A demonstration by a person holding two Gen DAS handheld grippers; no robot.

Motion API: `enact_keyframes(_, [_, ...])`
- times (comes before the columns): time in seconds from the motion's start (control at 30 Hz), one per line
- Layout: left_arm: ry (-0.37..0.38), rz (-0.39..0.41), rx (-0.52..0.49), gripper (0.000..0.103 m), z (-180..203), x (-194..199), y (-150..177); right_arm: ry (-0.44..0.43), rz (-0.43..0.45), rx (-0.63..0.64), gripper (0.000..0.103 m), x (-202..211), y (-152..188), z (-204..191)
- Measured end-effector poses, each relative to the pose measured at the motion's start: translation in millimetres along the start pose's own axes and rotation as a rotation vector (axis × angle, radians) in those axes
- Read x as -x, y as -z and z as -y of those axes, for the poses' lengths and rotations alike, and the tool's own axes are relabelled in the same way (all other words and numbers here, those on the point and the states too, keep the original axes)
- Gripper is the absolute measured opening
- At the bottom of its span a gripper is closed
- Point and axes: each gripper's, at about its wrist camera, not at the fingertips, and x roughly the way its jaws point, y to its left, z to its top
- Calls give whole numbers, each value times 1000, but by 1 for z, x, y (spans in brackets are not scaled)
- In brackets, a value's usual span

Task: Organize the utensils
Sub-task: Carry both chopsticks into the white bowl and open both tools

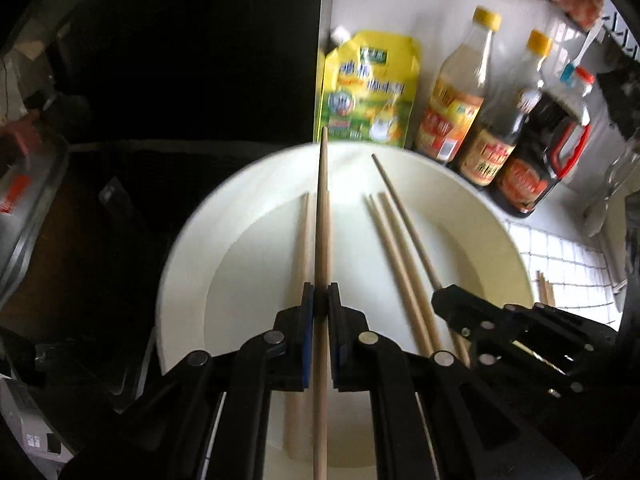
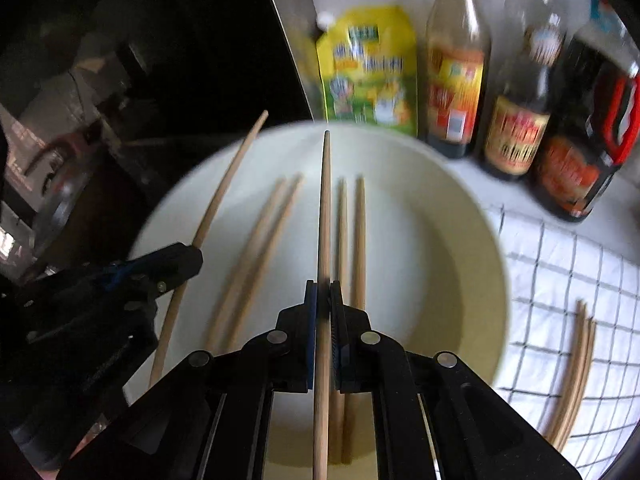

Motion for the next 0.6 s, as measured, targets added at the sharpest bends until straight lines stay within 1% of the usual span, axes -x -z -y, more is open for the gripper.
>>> enact_keyframes(0.2, [21,-64,7,8,-5,-23,5,34,-37,-13,6,-17,5,2])
enact_keyframes(0.37, [28,-80,12,9,-9,-27,8,53,-44,-12,7,-17,6,3])
enact_keyframes(0.4, [30,-79,14,12,-9,-26,8,56,-43,-11,7,-16,6,3])
enact_keyframes(0.5, [20,-69,18,27,-11,-21,8,62,-26,-11,14,-12,4,3])
enact_keyframes(0.57, [11,-62,25,37,-12,-15,9,67,-11,-15,15,-6,3,4])
enact_keyframes(0.6, [8,-56,27,48,-13,-12,9,63,-5,-18,15,-4,3,5])
